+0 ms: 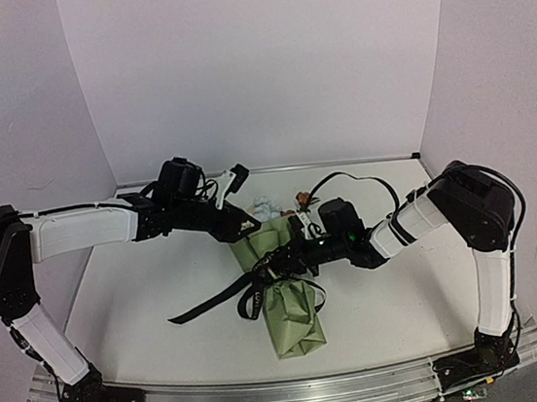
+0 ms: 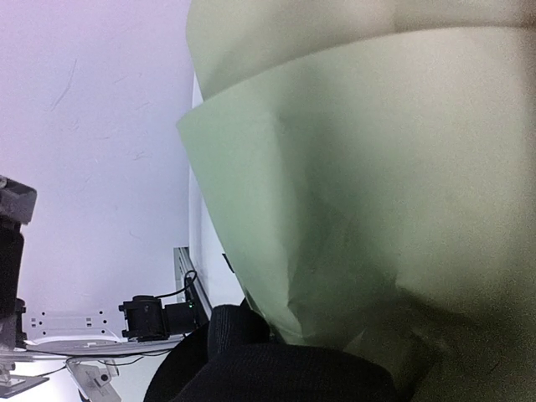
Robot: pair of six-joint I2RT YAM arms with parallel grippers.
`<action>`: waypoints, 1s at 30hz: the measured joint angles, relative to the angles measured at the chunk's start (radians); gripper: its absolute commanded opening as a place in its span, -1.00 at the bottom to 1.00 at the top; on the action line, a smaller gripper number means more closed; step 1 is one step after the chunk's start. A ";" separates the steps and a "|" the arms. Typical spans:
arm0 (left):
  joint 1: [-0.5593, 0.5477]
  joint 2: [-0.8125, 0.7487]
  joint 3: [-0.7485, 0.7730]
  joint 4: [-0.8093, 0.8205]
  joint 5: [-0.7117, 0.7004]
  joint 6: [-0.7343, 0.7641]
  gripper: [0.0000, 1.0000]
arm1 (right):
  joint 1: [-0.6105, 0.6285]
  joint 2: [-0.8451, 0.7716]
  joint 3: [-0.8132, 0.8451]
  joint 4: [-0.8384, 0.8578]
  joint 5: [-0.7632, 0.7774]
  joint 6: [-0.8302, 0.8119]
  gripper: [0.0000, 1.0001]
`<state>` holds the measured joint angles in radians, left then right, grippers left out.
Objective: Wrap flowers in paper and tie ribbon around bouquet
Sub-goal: Cross the half-tied ribbon over the folded bouquet.
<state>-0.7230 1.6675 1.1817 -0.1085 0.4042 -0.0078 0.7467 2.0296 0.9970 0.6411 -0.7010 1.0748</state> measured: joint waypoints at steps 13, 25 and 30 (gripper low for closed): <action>-0.003 0.120 0.014 -0.084 -0.143 -0.028 -0.20 | 0.000 0.000 0.004 -0.001 0.000 0.000 -1.00; -0.071 0.121 0.014 -0.084 -0.116 -0.028 -0.20 | 0.000 0.000 0.012 -0.002 0.000 0.000 -1.00; -0.087 0.121 0.014 -0.085 -0.112 -0.028 -0.17 | 0.000 0.000 0.015 -0.002 -0.001 0.000 -1.00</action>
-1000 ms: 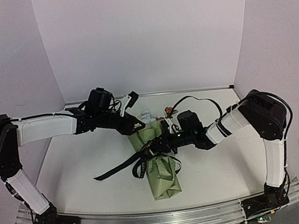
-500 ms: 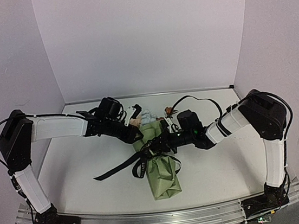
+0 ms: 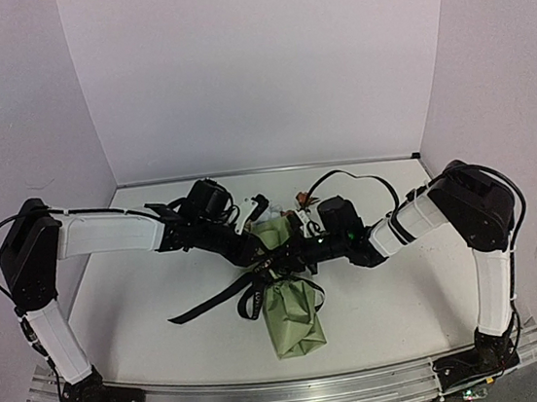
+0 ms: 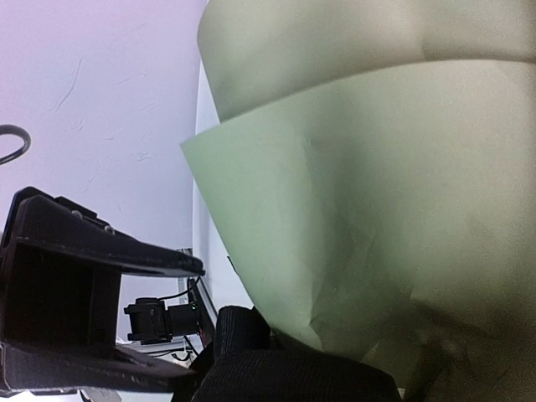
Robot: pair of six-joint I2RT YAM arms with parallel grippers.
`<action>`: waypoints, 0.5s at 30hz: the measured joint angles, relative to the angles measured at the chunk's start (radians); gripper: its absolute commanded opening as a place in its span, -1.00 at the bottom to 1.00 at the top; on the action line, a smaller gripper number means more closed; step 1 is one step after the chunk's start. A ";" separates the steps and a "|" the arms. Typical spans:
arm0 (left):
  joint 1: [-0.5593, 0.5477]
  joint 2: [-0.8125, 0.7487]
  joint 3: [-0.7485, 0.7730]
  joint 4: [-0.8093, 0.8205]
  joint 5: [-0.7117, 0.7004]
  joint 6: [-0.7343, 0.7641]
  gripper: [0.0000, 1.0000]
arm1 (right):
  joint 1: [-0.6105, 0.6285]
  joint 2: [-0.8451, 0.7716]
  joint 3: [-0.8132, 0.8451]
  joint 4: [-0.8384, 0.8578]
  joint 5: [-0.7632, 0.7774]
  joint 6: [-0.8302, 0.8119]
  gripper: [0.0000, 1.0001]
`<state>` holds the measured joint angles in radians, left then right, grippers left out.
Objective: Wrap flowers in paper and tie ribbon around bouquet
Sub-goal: Cross the half-tied ribbon over the folded bouquet.
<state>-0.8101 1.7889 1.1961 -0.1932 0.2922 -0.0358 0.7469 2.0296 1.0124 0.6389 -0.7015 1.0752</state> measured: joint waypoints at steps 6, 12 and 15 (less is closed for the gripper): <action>-0.010 0.000 0.000 0.000 -0.001 -0.001 -0.13 | 0.000 0.000 0.005 0.000 -0.003 0.000 -1.00; -0.012 0.001 0.000 0.000 0.000 -0.017 -0.18 | 0.000 0.000 0.007 0.000 -0.008 0.000 -1.00; -0.012 0.008 0.000 0.002 0.001 -0.023 -0.24 | 0.000 0.000 0.007 0.000 -0.012 0.000 -1.00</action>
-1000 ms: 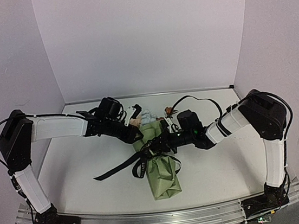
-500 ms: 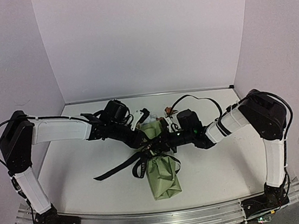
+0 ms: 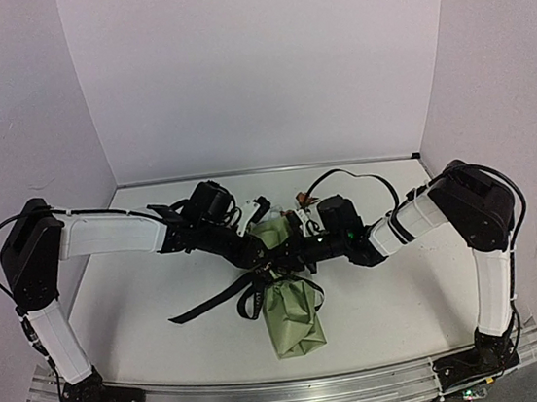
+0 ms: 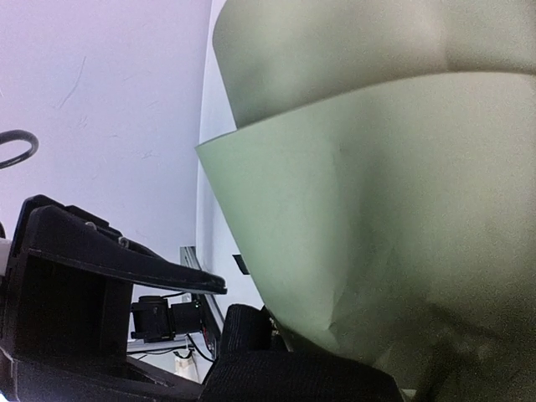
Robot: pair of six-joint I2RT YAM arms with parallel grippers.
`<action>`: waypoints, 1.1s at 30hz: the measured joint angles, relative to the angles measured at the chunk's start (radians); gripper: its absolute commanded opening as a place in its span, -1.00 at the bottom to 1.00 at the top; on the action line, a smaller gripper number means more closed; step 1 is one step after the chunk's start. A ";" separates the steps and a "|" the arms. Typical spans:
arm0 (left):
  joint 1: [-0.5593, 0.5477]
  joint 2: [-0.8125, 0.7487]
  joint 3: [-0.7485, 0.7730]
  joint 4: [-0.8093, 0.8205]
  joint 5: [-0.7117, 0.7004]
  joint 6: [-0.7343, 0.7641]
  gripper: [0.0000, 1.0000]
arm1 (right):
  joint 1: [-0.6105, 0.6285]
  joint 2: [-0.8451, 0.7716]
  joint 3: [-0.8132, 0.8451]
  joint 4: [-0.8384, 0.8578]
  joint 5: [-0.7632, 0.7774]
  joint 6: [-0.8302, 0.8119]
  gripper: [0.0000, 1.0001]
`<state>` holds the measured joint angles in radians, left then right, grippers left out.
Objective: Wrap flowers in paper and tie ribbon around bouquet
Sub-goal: Cross the half-tied ribbon over the folded bouquet.
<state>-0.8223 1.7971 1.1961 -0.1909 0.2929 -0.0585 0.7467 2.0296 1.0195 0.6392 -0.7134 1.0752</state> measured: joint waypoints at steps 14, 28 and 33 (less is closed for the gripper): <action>0.000 0.019 -0.015 0.027 0.027 -0.056 -0.27 | 0.000 0.000 0.000 -0.009 -0.009 0.001 -1.00; 0.002 0.019 -0.019 0.046 0.057 -0.099 -1.00 | -0.002 0.000 0.000 -0.004 -0.009 0.004 -0.90; 0.002 0.019 -0.019 0.051 0.056 -0.108 -1.00 | -0.002 -0.003 -0.008 -0.003 0.002 0.003 -0.72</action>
<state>-0.8200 1.8164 1.1774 -0.1403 0.3492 -0.1661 0.7448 2.0267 1.0113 0.6361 -0.7118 1.0779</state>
